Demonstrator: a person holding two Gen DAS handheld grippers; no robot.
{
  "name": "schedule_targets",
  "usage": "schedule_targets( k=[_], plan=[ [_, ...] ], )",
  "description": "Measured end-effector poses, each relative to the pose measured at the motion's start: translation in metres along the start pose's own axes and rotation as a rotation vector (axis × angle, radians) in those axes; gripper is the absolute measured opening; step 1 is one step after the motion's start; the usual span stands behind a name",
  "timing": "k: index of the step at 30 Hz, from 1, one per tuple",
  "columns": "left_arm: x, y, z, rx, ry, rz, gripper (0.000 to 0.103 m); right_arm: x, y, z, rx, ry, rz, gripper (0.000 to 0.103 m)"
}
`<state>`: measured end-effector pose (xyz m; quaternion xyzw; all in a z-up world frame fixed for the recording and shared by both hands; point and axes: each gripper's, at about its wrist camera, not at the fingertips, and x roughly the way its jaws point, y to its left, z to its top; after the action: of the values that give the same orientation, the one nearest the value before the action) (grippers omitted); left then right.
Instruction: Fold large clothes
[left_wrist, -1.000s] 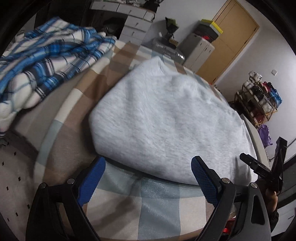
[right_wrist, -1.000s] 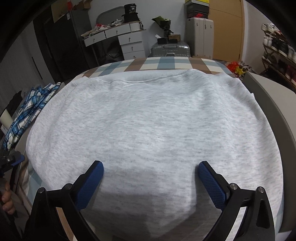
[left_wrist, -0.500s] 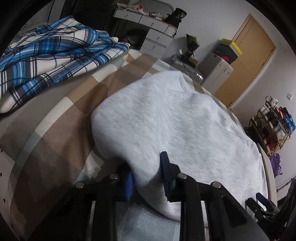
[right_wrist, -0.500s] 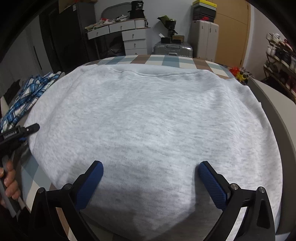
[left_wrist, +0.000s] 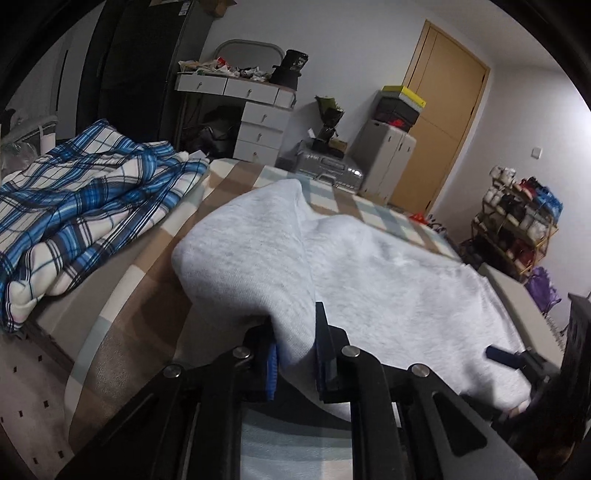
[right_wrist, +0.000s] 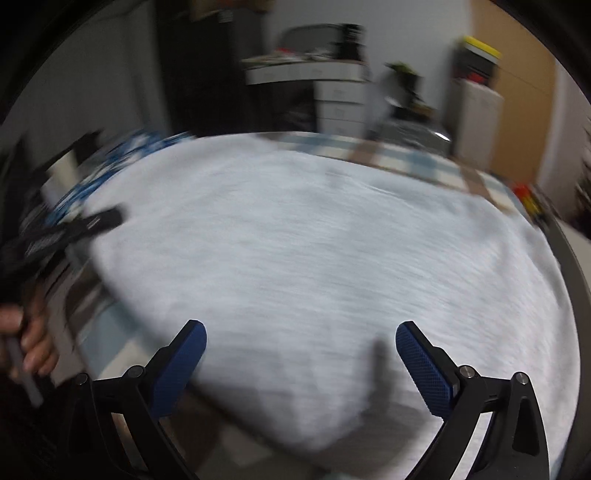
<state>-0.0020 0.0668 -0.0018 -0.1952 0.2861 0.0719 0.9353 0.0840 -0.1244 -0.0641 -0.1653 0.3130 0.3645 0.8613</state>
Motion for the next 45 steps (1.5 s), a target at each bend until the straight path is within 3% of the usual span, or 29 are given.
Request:
schedule_targets(
  k=[2,4,7,9,11,13,14,15,16,18,20,21,27,32,37,38,40,43,44,45],
  plan=[
    [-0.001,-0.002,0.005,0.001,-0.003,-0.022,0.01,0.011,0.034,0.003,-0.122,0.008,0.012,0.103],
    [0.003,-0.001,0.012,-0.011,0.0,-0.046,0.01,0.03,0.063,0.01,-0.208,0.037,-0.049,0.103],
    [0.006,0.007,0.013,-0.045,0.014,-0.089,0.01,0.052,0.08,0.018,-0.234,0.062,-0.107,0.102],
    [0.005,0.012,0.012,-0.066,0.026,-0.113,0.01,0.064,0.081,0.025,-0.216,0.066,-0.132,0.094],
    [0.004,0.016,0.007,-0.087,0.046,-0.122,0.01,0.07,0.076,0.03,-0.189,0.082,-0.137,0.056],
    [0.007,0.025,0.0,-0.126,0.094,-0.141,0.019,0.064,0.067,0.033,-0.138,0.051,-0.107,0.035],
    [0.006,0.031,-0.004,-0.167,0.116,-0.162,0.027,0.06,0.058,0.036,-0.113,0.039,-0.097,0.031],
    [0.005,0.039,-0.009,-0.23,0.149,-0.22,0.046,0.059,0.054,0.036,-0.098,0.035,-0.089,0.03],
    [0.003,0.045,-0.014,-0.277,0.165,-0.29,0.055,0.057,0.05,0.036,-0.074,0.026,-0.078,0.029],
    [-0.002,0.051,-0.022,-0.317,0.181,-0.383,0.056,0.056,0.046,0.038,-0.05,0.025,-0.068,0.029],
    [-0.004,0.045,-0.026,-0.302,0.214,-0.466,0.065,0.055,0.047,0.038,-0.041,0.018,-0.071,0.029],
    [-0.002,0.042,-0.027,-0.306,0.228,-0.493,0.071,0.054,0.049,0.038,-0.039,0.013,-0.076,0.029],
    [0.03,0.033,-0.026,-0.413,0.344,-0.601,0.073,0.041,0.052,0.033,-0.005,-0.008,-0.07,0.027],
    [0.042,0.039,-0.028,-0.522,0.339,-0.549,0.073,0.03,0.06,0.021,-0.048,-0.003,-0.067,0.027],
    [0.041,0.04,-0.029,-0.611,0.261,-0.417,0.069,0.021,0.074,0.007,-0.091,0.007,-0.044,0.027],
    [0.039,0.038,-0.028,-0.611,0.236,-0.372,0.062,0.021,0.079,0.003,-0.103,0.007,-0.043,0.027],
    [0.033,0.031,-0.023,-0.553,0.199,-0.311,0.02,0.023,0.083,-0.001,-0.123,0.017,-0.05,0.028],
    [0.024,0.023,-0.016,-0.451,0.152,-0.294,0.012,0.02,0.08,-0.001,-0.132,0.034,-0.016,0.047],
    [0.02,0.022,-0.015,-0.422,0.139,-0.293,0.012,0.011,0.076,-0.002,-0.129,0.035,0.049,0.057],
    [0.019,0.021,-0.013,-0.406,0.134,-0.292,0.012,0.0,0.069,-0.003,-0.114,0.025,0.121,0.061]
  ],
)
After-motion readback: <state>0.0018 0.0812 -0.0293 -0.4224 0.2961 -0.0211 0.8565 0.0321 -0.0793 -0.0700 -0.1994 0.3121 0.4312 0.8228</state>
